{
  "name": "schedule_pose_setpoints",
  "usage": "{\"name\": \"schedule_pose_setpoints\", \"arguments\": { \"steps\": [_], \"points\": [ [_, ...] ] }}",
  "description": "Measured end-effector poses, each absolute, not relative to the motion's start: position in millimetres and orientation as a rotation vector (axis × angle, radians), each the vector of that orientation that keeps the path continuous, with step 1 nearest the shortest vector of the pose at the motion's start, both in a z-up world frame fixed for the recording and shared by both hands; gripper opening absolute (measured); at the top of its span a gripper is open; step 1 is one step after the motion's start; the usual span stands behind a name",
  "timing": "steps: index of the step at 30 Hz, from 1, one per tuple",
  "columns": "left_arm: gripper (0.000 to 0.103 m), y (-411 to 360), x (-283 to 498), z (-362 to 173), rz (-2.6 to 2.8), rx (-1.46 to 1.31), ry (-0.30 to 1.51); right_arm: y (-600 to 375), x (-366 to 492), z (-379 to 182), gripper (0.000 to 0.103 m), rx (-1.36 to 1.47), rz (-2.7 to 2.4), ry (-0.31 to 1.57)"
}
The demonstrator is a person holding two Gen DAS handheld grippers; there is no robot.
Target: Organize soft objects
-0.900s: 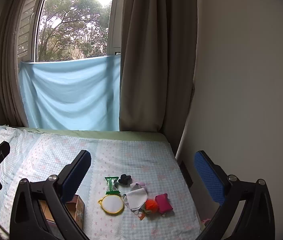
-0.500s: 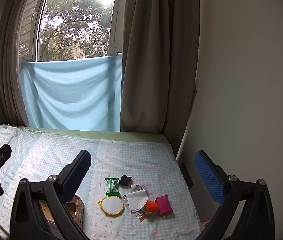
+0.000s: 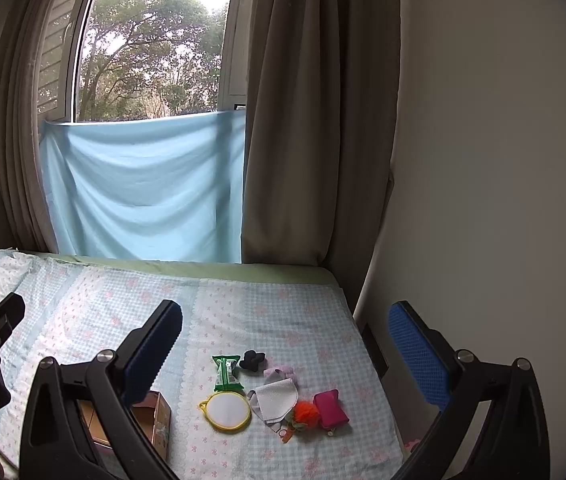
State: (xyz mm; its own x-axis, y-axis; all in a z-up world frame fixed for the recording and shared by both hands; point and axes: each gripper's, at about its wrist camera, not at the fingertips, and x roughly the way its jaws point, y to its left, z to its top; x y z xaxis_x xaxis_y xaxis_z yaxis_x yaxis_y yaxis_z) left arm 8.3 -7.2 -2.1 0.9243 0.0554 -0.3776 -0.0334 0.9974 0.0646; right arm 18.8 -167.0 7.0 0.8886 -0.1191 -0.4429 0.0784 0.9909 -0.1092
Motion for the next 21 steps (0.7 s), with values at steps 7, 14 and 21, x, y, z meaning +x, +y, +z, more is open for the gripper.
{"name": "schedule_pose_setpoints", "arguments": {
  "steps": [7,14,21],
  "points": [
    [0.103,-5.8,4.9,-1.9,0.02,0.057,0.38,-167.5,18.5,5.8,0.103,-0.083,-0.1,0.464],
    [0.103,-6.0,1.7,-2.5,0.01,0.062,0.374,-166.8,17.3,4.9,0.103,-0.085,-0.103,0.463],
    [0.102,-5.7,-0.1,-2.9,0.003,0.059,0.369,-165.8,16.9,5.0,0.103,-0.088,-0.104,0.462]
  ]
}}
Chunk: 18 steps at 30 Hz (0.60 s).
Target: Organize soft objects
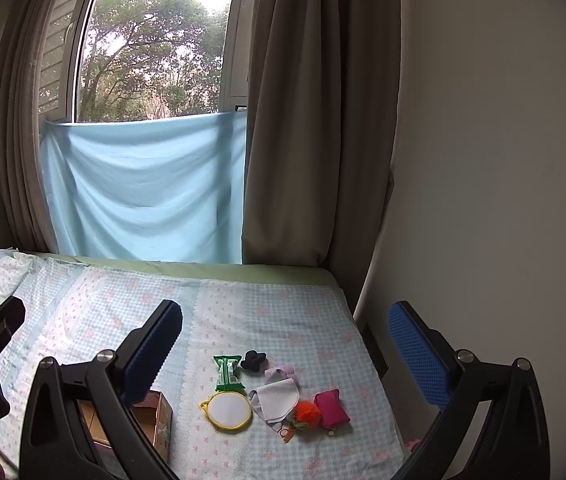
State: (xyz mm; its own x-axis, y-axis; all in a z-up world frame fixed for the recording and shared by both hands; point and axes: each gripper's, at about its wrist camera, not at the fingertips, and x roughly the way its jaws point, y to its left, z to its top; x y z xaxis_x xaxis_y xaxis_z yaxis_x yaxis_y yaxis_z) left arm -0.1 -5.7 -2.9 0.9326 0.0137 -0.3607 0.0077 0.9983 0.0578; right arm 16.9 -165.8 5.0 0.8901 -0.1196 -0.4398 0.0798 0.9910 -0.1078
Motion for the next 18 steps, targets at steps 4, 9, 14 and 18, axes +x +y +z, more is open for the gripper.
{"name": "schedule_pose_setpoints", "arguments": {
  "steps": [4,9,14,18],
  "points": [
    [0.102,-5.6,-0.1,-2.6,0.004,0.062,0.367,-164.9,17.4,5.0,0.103,-0.09,-0.103,0.461],
    [0.102,-5.7,-0.1,-2.5,0.005,0.062,0.365,-165.0,17.6,5.2,0.103,-0.09,-0.104,0.461],
    [0.102,-5.2,-1.0,-1.8,0.007,0.059,0.359,-163.9,17.8,5.3,0.103,-0.088,-0.104,0.46],
    [0.103,-5.1,-1.1,-2.2,0.006,0.059,0.358,-164.1,18.0,5.3,0.103,-0.088,-0.105,0.459]
  ]
}}
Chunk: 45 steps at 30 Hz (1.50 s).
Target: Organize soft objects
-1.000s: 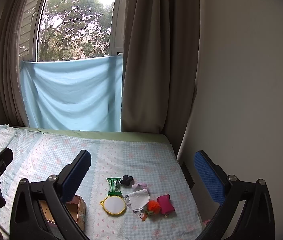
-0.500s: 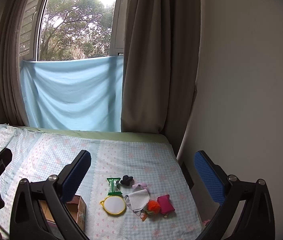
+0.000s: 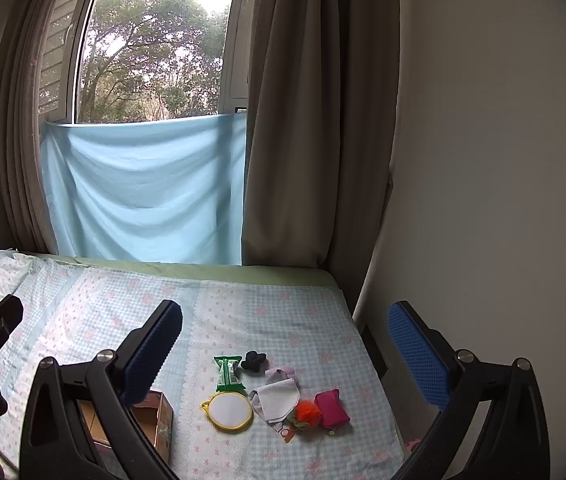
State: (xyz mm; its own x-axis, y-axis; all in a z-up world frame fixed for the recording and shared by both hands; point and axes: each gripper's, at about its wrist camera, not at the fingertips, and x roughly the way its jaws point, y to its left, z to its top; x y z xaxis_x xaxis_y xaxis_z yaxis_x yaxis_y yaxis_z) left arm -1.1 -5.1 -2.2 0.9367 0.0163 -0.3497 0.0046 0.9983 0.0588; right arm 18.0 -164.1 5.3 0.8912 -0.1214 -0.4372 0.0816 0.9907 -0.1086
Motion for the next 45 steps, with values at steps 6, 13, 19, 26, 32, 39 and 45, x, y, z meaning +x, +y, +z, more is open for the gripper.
{"name": "schedule_pose_setpoints", "arguments": {
  "steps": [6,13,19,26,32,39,45],
  "points": [
    [0.102,-5,-1,-3,0.006,0.06,0.358,-163,19,3,0.103,-0.081,-0.107,0.459],
    [0.102,0,1,-7,-0.006,0.081,0.383,-163,20,-1,0.103,-0.059,-0.118,0.474],
    [0.102,-1,21,-28,-0.091,0.119,0.487,-174,35,-23,0.103,-0.032,-0.141,0.555],
    [0.102,-28,66,-94,-0.19,0.099,0.646,-209,70,-79,0.103,-0.068,-0.143,0.654],
    [0.102,-71,110,-174,-0.205,0.091,0.781,-249,121,-156,0.103,-0.093,-0.09,0.752],
    [0.102,-108,161,-281,-0.196,0.069,0.932,-271,182,-251,0.103,-0.12,0.015,0.861],
    [0.102,-123,189,-366,-0.175,0.06,1.03,-278,227,-326,0.103,-0.16,0.1,0.941]
  ]
}}
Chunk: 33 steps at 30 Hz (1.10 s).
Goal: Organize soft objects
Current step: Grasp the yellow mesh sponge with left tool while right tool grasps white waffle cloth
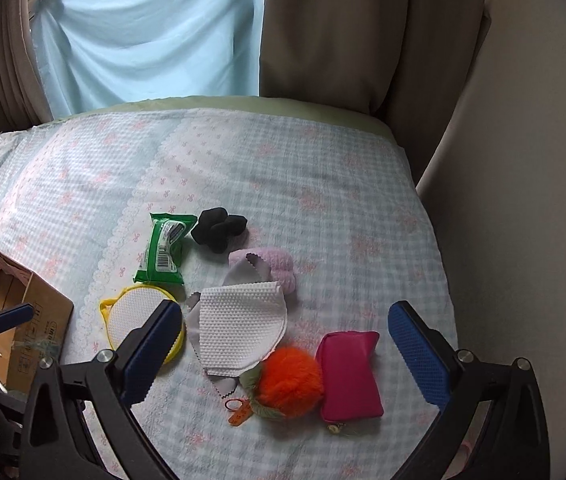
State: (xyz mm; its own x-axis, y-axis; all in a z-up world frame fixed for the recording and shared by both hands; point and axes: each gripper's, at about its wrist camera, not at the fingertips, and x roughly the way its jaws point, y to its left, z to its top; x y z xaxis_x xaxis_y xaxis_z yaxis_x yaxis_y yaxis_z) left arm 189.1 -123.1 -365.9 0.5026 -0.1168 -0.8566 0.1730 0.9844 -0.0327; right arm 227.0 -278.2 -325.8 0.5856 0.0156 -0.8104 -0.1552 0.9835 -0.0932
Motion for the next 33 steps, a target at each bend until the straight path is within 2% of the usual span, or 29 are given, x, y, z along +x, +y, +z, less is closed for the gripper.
{"name": "schedule_pose_setpoints", "arguments": {
  "steps": [6,8,13,18,21,23,25,26,28,29,31,33],
  "points": [
    [0.102,-126,214,-439,-0.121,0.071,1.073,-273,255,-383,0.103,-0.191,0.16,0.974],
    [0.102,-125,222,-457,-0.109,0.066,1.086,-271,263,-399,0.097,-0.198,0.176,0.988],
    [0.102,-127,239,-494,-0.105,0.068,1.113,-272,283,-433,0.092,-0.192,0.179,1.033],
    [0.103,-132,249,-512,-0.124,0.044,1.123,-275,292,-450,0.078,-0.173,0.183,1.065],
    [0.102,-141,257,-517,-0.129,0.059,1.126,-276,294,-454,0.065,-0.169,0.186,1.082],
    [0.095,-147,260,-518,-0.133,0.08,1.123,-277,296,-455,0.056,-0.161,0.188,1.089],
    [0.074,-151,262,-517,-0.139,0.092,1.125,-277,295,-454,0.05,-0.158,0.187,1.091],
    [0.069,-152,263,-515,-0.15,0.085,1.124,-277,293,-453,0.047,-0.16,0.184,1.088],
    [0.046,-155,263,-511,-0.155,0.084,1.12,-276,290,-451,0.042,-0.17,0.178,1.078],
    [0.042,-156,264,-509,-0.162,0.087,1.119,-276,289,-450,0.037,-0.174,0.175,1.074],
    [0.024,-160,264,-506,-0.168,0.096,1.117,-277,286,-447,0.033,-0.173,0.168,1.07],
    [0.017,-161,265,-504,-0.18,0.088,1.121,-279,284,-444,0.027,-0.159,0.169,1.063]
  ]
}}
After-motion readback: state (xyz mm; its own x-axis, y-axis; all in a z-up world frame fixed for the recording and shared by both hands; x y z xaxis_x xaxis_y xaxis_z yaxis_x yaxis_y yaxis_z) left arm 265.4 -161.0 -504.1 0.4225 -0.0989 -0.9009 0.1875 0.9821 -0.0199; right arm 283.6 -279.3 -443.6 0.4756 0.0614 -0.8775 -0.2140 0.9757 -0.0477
